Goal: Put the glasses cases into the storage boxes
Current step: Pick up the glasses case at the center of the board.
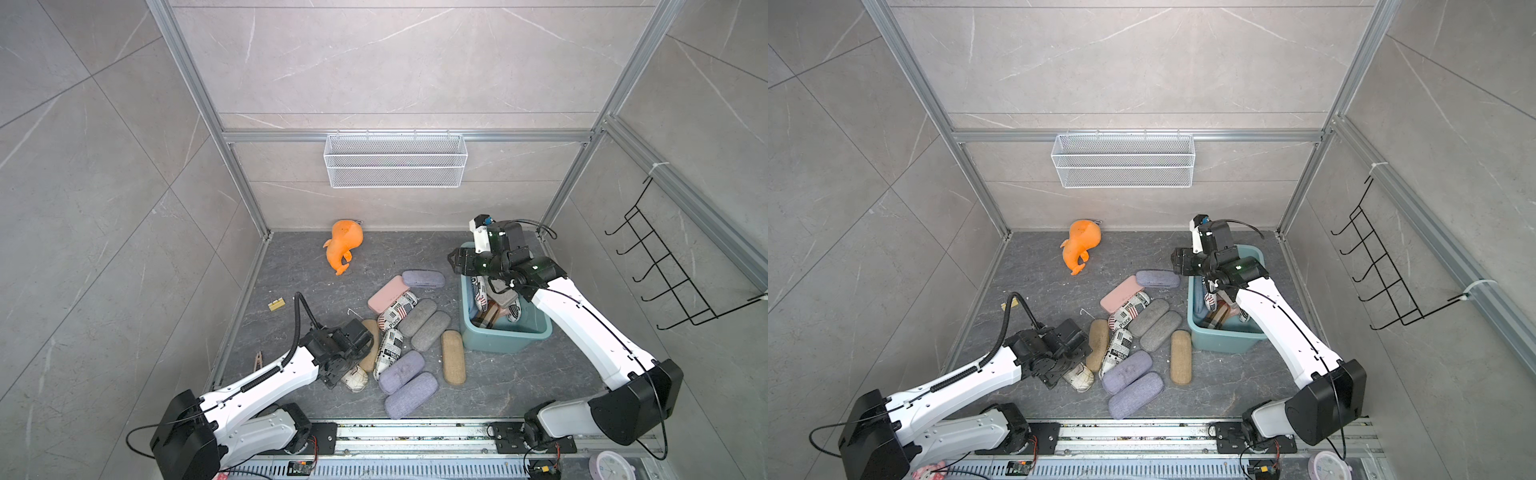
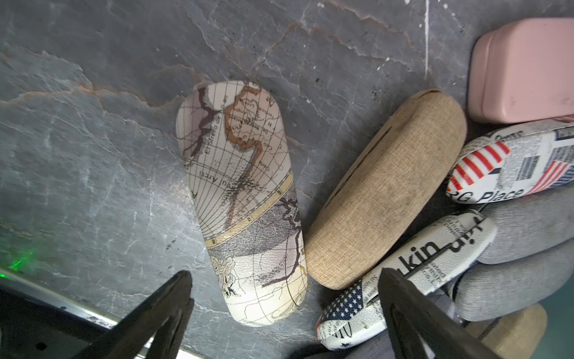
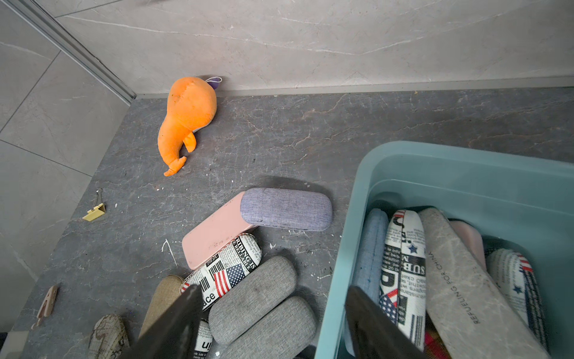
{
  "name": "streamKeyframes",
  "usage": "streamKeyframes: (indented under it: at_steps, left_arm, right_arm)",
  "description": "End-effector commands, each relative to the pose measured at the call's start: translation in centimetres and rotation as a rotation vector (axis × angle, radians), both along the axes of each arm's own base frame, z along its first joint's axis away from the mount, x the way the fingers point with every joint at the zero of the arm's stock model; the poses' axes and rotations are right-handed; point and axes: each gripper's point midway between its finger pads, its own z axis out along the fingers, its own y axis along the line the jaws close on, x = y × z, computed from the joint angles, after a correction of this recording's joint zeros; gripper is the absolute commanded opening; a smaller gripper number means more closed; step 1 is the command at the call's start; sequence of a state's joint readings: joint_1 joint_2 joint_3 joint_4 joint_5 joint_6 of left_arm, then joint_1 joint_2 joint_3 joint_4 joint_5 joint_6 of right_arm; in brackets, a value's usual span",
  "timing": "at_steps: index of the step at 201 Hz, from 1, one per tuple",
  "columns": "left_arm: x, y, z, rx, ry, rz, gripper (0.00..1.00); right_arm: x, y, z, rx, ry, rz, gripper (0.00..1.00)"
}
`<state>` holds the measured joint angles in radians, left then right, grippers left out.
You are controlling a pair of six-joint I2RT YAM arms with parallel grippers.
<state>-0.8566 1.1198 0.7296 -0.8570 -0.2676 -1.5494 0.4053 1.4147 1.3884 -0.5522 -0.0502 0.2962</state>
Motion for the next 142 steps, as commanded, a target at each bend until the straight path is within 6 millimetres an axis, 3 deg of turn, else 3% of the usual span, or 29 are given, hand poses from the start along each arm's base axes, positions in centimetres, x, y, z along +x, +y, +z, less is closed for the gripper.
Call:
streamKeyframes:
  at_steps: [1, 94, 142]
  left_arm:
    - [-0.9, 0.7, -0.2, 0.063, 0.009, 0.057, 0.96]
    - [-1.8, -2.5, -2.4, 0.071, 0.040, -0.017, 0.97]
    - [-2.8, -1.3, -2.9, 0.106, 0.088, 0.036, 0.93]
  right_arm:
    - [-0.8, 0.2, 0.3, 0.026, -0.016, 0.011, 0.76]
    - [-2.2, -0.1, -0.5, 0.035, -0.022, 0.026, 0.78]
    - [-2.1, 0.3, -0.7, 0.047, -0.009, 0.037, 0.78]
